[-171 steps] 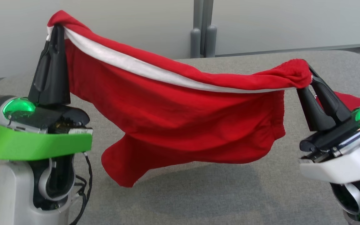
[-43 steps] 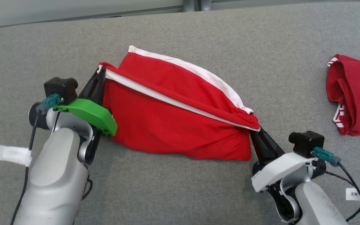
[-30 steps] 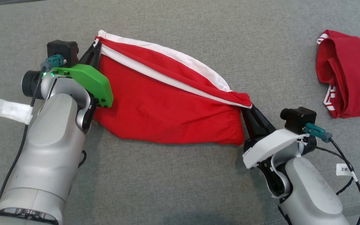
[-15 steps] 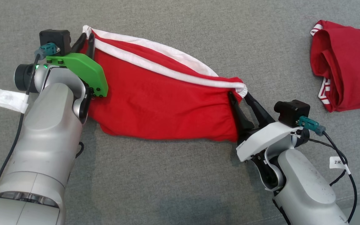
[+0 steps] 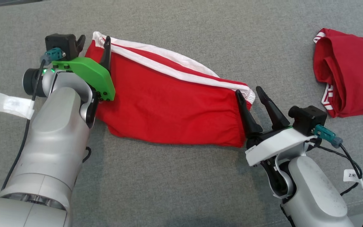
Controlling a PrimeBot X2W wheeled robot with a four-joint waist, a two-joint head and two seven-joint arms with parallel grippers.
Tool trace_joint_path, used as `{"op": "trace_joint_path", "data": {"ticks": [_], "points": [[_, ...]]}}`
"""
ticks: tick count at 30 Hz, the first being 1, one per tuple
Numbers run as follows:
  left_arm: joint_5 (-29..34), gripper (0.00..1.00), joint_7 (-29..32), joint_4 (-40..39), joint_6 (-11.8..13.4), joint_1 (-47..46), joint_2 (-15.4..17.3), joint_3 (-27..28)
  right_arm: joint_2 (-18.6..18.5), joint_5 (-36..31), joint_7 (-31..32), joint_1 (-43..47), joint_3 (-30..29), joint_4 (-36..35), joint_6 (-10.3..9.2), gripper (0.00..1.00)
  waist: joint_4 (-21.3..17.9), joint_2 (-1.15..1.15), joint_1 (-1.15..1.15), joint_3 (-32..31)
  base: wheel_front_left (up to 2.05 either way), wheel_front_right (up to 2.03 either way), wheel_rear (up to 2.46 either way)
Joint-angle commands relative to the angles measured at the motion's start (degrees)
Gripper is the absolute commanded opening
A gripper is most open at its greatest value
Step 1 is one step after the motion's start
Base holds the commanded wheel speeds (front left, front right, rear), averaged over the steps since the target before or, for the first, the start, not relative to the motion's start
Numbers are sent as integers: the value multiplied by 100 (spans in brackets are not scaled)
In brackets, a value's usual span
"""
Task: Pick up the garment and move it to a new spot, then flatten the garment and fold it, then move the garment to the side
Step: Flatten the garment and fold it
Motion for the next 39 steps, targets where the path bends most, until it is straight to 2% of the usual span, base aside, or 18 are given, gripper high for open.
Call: {"op": "trace_joint_path", "data": {"ticks": [1,11,19,24,25,26,29,30,36,37,39], "points": [[-57,100,-21,32,-25,132,14,-19,-13,-38,13,112,-60,-67,0,100,46,35,0,-77,0,0,0],[-287,100,531,330,-93,624,249,-89,-12,-416,300,794,-807,-883,0,100,162,35,0,-419,0,0,0],[-567,100,1246,389,-98,816,298,-91,-12,-372,405,994,-929,-1215,0,100,101,35,0,-509,0,0,0],[-697,100,1387,307,-100,893,330,-139,-12,-357,435,1044,-916,-1309,0,100,43,35,0,-525,0,0,0],[-723,84,1413,279,-100,915,318,-161,-12,-351,443,1055,-909,-1333,0,100,28,35,0,-528,0,0,0],[-756,50,1442,245,-100,942,305,-191,-12,-349,447,1063,-905,-1350,0,100,16,35,0,-529,0,0,0],[-821,6,1478,123,-102,999,314,-264,-12,-348,452,1063,-915,-1389,0,100,3,35,0,-539,0,0,0],[-840,0,1483,92,-101,1010,324,-283,-12,-349,451,1064,-921,-1392,0,100,2,35,0,-545,0,0,0],[-983,0,1406,-76,-96,1120,397,-349,-11,-356,398,1091,-962,-1417,0,100,77,35,0,-651,0,0,0],[-1293,0,1218,-344,-96,1422,377,-365,-13,-394,372,1194,-1058,-1405,0,100,295,35,0,-861,0,0,0],[-1380,0,1127,-473,-96,1547,359,-386,-12,-418,393,1237,-1102,-1412,0,100,381,35,0,-934,0,0,0]]}}
